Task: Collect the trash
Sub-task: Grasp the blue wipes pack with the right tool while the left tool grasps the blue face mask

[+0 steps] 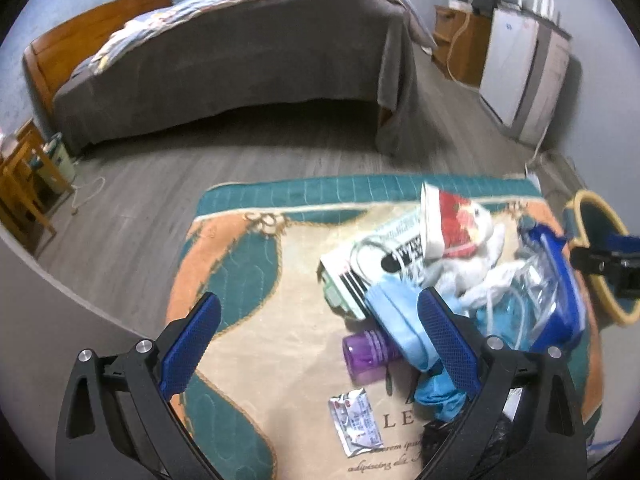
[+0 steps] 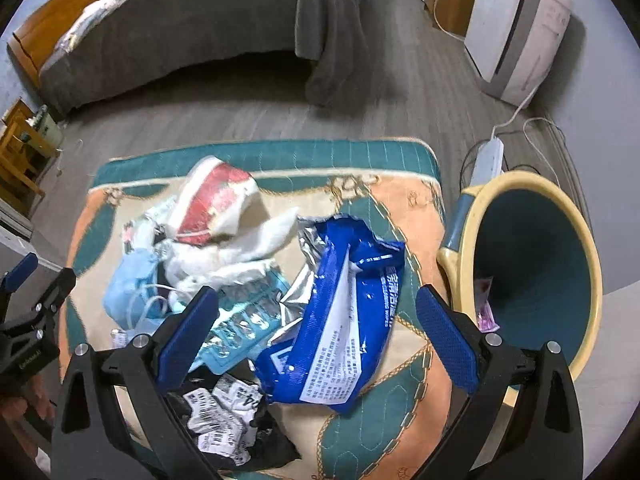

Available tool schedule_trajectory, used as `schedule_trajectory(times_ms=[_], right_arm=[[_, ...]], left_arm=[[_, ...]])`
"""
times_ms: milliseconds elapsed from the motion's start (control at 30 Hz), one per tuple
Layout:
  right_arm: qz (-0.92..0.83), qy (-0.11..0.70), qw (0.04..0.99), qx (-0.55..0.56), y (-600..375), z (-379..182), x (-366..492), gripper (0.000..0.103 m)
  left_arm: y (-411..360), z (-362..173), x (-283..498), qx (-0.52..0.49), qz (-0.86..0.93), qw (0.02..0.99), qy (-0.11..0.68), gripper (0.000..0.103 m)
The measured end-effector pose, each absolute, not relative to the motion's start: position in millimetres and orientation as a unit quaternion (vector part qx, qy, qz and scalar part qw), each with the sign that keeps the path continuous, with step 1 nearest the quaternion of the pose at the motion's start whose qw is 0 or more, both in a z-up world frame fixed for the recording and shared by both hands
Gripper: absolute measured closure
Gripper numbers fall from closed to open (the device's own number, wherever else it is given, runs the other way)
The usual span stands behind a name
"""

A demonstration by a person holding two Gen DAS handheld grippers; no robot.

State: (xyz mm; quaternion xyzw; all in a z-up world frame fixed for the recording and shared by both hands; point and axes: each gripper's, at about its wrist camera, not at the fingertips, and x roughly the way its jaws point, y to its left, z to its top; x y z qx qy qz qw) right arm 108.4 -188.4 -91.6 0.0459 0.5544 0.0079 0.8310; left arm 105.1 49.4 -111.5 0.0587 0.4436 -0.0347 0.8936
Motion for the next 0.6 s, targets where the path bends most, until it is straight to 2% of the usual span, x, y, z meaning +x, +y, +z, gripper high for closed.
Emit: schedule_trajectory(times_ms=[333,500,600], right_arm=[[-0.007,0.576,0.816,0.039,-194.7,-112.8,110.0,0.007],[-0.001,0.594,0.804,0.032,-194.3,-128.4,109.8,0.022],[0.008,0.603,0.797,0.036,-196.0,-137.0,109.6,0.034]], left_arm=[[21.4,-141.4,107.8,0.085,-0.068,0.873,0.475,0.007],[12.3,-147.7,111.1,0.076,-0.089,0.866,0.486,0.01],[7.7,-150.1,111.7,0.071,-0.104,0.862,0.491,0.019]])
